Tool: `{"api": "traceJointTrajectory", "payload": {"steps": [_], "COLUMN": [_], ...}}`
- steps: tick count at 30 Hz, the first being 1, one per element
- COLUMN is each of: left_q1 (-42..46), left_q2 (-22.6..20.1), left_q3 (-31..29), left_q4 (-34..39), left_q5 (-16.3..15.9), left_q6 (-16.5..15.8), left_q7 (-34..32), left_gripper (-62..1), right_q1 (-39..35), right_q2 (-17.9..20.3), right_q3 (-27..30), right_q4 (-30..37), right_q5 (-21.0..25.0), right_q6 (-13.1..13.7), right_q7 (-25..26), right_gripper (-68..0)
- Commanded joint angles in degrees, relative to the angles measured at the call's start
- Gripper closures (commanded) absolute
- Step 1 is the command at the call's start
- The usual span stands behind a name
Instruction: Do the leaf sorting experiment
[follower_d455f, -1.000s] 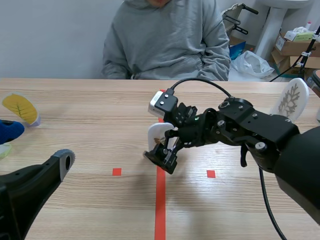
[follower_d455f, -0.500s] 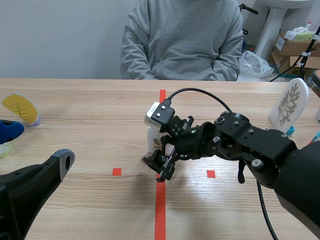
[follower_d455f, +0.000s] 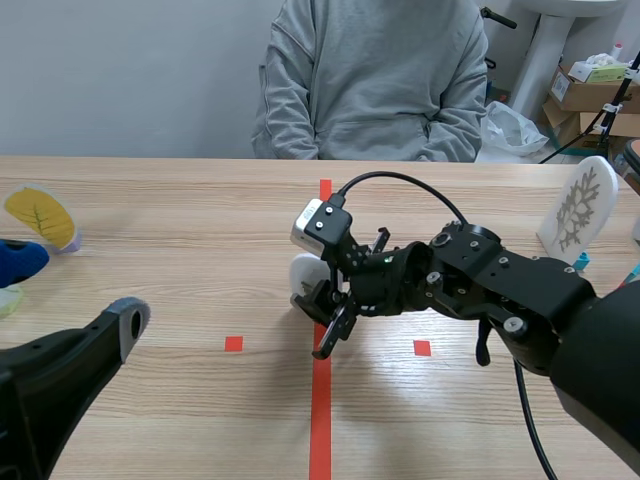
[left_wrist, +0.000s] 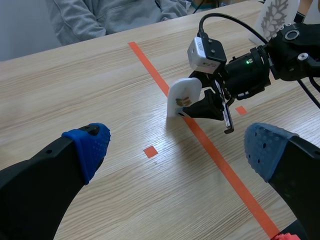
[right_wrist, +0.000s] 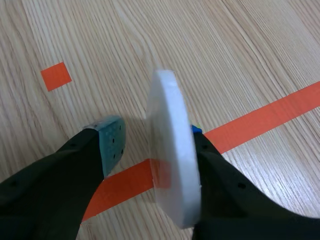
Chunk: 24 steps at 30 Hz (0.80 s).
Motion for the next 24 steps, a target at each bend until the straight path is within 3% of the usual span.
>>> {"api": "traceJointTrajectory", "payload": {"steps": [1, 6, 12, 15, 20, 24], "left_q1": [-0.17, -0.17, -0.17, -0.20, -0.20, -0.17], "left_q2": [0.17, 0.17, 0.17, 0.17, 0.17, 0.17], "left_q3": [-0.15, -0.15, -0.15, -0.15, -0.15, -0.15], "left_q4": [0.09, 0.09, 0.09, 0.09, 0.09, 0.09], "left_q5": [-0.46, -0.46, -0.46, -0.46, -0.46, -0.46], "left_q6": [-0.13, -0.13, -0.13, -0.13, -0.13, -0.13], "left_q7": [-0.83, -0.83, -0.83, -0.83, -0.83, -0.81], "left_gripper": [-57.2, -57.2, -57.2, -57.2, -57.2, -57.2], "right_q1": [0.87, 0.87, 0.87, 0.87, 0.68, -0.42], "right_q2": [0.33, 0.33, 0.96, 1.60, 2.49, 3.72], "right_q3": [0.37, 0.37, 0.37, 0.39, 0.98, 2.36], "right_q4": [1.29, 1.29, 1.29, 1.31, 1.62, 4.72], "right_q5": [0.85, 0.85, 0.85, 1.03, 3.39, 8.02], "right_q6": [0.00, 0.02, 0.04, 0.07, 0.28, 0.24], "right_q7": [0.90, 0.87, 0.87, 0.85, 0.20, -4.42], "right_gripper": [-15.6, -7.5, -6.3, -2.3, -1.9, -1.9]}}
